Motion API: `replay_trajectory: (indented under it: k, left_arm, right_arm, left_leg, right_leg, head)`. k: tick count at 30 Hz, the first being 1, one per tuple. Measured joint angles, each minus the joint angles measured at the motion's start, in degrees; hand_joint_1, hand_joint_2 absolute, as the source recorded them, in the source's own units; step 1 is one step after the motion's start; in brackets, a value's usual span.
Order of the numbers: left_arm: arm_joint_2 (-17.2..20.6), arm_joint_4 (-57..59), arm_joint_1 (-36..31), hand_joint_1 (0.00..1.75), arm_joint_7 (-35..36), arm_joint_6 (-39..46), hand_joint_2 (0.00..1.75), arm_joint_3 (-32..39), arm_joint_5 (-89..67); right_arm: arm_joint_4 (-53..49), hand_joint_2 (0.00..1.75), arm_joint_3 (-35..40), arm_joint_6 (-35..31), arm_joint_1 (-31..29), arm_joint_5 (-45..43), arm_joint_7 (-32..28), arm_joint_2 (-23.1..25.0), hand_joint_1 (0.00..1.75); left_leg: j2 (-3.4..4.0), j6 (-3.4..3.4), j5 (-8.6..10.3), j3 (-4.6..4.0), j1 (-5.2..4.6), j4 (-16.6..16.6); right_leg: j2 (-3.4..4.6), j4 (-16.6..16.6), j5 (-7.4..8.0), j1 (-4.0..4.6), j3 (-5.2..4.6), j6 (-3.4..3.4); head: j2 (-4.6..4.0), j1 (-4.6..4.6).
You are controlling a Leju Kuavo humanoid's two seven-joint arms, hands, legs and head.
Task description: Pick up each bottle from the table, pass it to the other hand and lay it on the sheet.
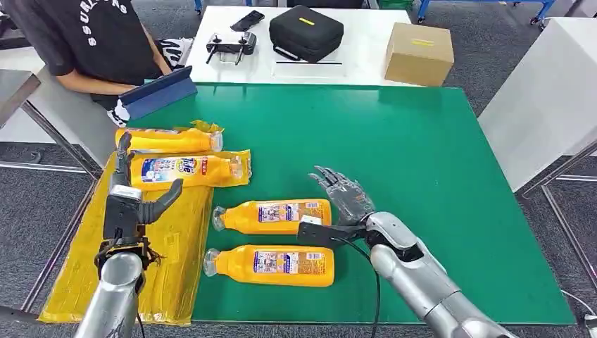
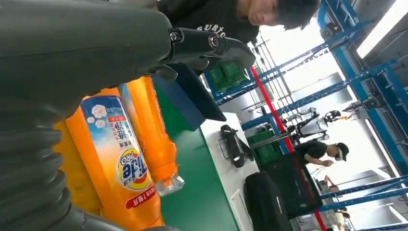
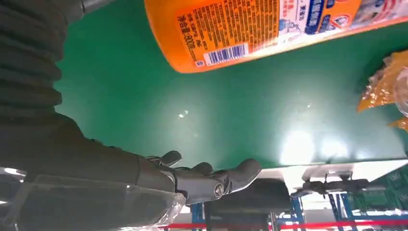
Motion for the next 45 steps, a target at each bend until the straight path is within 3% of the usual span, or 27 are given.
replay_trajectory:
  k: [20,40,45]
  left_arm:
    - [-0.37,1.40,-0.48,0.00,0.68,0.17,1.75,0.00,-0.26]
    - [-1.03,2.05,-0.95,0.00,0.74,0.17,1.75,0.00,-0.24]
    - [-1.05,2.05,-1.02,0.00,0.79,0.17,1.75,0.00,-0.24]
  right_arm:
    - [8.22,1.75,3.96,-1.57,-2.96,1.36,1.40,2.95,0.00]
    - [14.99,1.75,8.78,-4.28,-5.81,8.52,4.81,8.39,0.00]
    - [17.76,1.75,10.77,-4.98,-6.78,13.28,8.78,10.05,0.00]
  left_leg:
    - [0.02,-0.02,0.01,0.01,0.00,0.00]
    - [0.03,-0.03,0.02,0.00,0.00,0.00]
    - [0.03,-0.03,0.02,0.02,0.01,0.00]
  right_leg:
    - [0.01,0.00,0.00,0.00,-0.01,0.00]
    - [0.02,0.01,0.00,0.00,-0.02,0.00]
    - [0.01,0.00,0.00,0.00,-0.03,-0.01]
  head:
    - [0.00,0.00]
    - [0.00,0.02]
    - [0.00,0.00]
